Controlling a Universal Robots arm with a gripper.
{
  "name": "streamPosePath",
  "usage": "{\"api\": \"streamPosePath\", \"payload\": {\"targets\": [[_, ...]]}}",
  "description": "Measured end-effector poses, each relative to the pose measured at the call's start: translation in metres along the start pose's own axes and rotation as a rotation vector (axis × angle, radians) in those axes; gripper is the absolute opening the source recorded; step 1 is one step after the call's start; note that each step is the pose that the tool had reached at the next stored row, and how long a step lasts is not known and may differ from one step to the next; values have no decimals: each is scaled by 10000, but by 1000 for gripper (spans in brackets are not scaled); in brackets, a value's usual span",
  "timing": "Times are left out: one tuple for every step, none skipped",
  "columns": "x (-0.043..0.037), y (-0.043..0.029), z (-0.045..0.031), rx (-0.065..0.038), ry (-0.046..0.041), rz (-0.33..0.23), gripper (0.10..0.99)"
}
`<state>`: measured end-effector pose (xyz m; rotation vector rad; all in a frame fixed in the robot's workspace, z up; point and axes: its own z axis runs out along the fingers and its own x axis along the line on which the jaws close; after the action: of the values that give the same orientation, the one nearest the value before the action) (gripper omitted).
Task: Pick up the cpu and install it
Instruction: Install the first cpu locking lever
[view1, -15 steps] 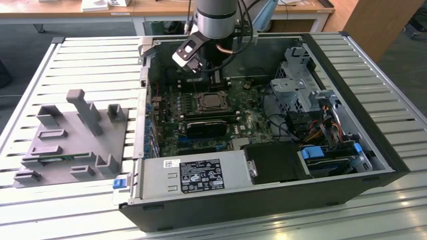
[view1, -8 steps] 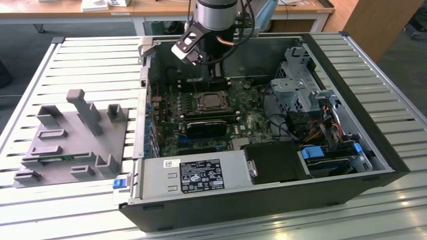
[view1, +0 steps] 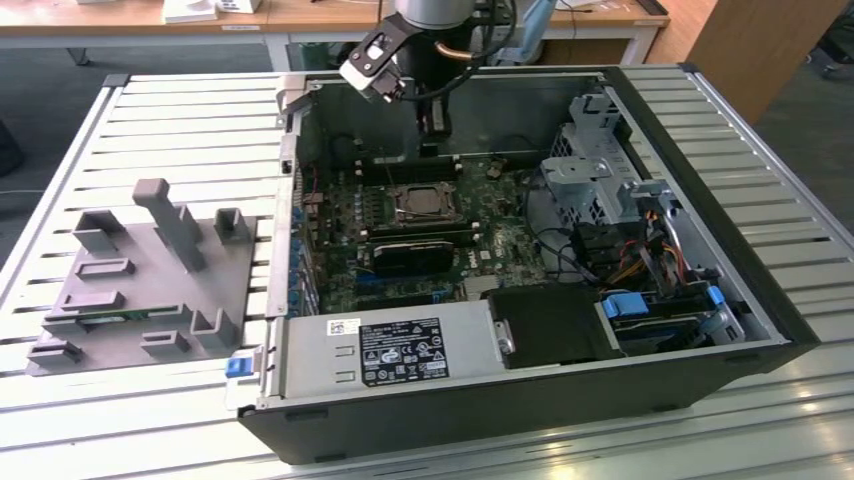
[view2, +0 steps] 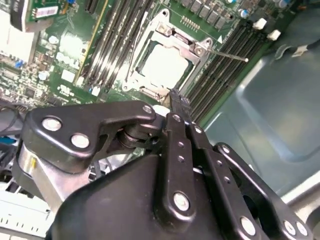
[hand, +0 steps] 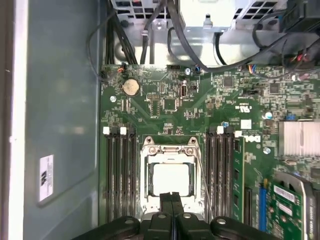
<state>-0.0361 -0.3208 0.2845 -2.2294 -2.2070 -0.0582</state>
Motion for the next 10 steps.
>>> {"api": "streamPosePath", "payload": {"targets": [[0, 0, 1, -2, 3, -7, 106], [0, 0, 1, 1, 2, -53, 106], [0, 0, 2, 7, 4, -221, 106], [0, 0, 4, 12, 7, -391, 106], [0, 0, 7, 17, 10, -569, 106], [0, 0, 9, 23, 12, -749, 106], [0, 0, 10, 30, 13, -946, 106], [-1, 0, 11, 35, 16, -1125, 106], [-1, 0, 12, 40, 20, -1306, 106], [0, 0, 12, 44, 25, -1484, 106]]}}
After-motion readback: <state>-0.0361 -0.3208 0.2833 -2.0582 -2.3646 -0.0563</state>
